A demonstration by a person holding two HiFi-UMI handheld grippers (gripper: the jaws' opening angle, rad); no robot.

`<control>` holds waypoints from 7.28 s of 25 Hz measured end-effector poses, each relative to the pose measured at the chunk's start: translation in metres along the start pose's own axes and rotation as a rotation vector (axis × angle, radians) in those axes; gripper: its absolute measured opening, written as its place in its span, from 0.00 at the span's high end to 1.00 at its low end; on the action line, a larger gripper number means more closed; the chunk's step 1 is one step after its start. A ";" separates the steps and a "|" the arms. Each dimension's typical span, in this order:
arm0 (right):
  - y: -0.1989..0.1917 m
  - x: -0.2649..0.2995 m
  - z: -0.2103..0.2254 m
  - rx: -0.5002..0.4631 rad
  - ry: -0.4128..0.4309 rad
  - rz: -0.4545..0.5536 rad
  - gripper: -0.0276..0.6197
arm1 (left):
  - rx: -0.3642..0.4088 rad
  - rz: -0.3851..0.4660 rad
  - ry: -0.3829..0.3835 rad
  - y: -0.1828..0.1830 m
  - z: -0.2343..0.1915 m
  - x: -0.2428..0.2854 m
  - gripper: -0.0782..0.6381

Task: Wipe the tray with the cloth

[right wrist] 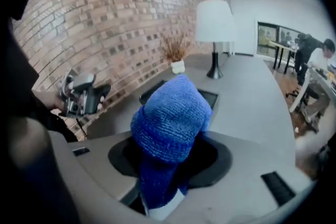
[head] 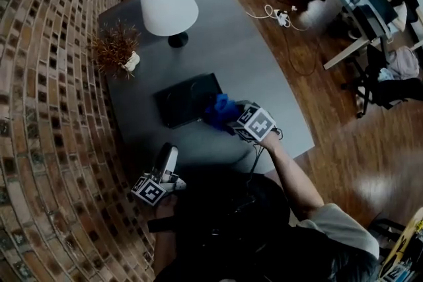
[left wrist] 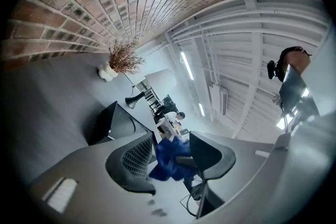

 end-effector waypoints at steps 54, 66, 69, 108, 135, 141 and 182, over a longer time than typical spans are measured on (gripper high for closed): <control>-0.082 0.058 0.109 0.539 0.266 0.106 0.68 | 0.061 -0.036 0.305 0.026 -0.079 0.062 0.59; -0.043 0.101 0.154 0.468 0.026 0.187 0.68 | 0.059 -0.038 0.283 0.018 -0.076 0.063 0.59; -0.067 0.084 0.123 0.466 0.099 0.160 0.69 | 0.069 -0.024 0.292 0.022 -0.079 0.064 0.59; -0.056 0.081 0.023 0.329 0.141 0.073 0.70 | 0.066 -0.086 0.293 0.065 -0.111 0.093 0.62; -0.080 0.070 -0.027 0.176 0.349 -0.019 0.70 | 0.083 -0.230 0.302 -0.050 -0.053 0.026 0.64; 0.014 0.108 0.107 0.434 0.037 0.270 0.70 | 0.095 -0.230 0.316 -0.052 -0.054 0.022 0.65; 0.115 0.165 0.105 -0.279 0.118 -0.270 0.71 | -0.334 -0.127 0.267 -0.073 -0.088 -0.022 0.70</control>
Point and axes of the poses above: the fingertips, and each gripper's own axes: x forward along the fingers, z to its right, y out of its top, the point moved 8 cm from there along -x, backward along the fingers, and after that the axes turned 7 degrees about -x, right-handed, at the moved point
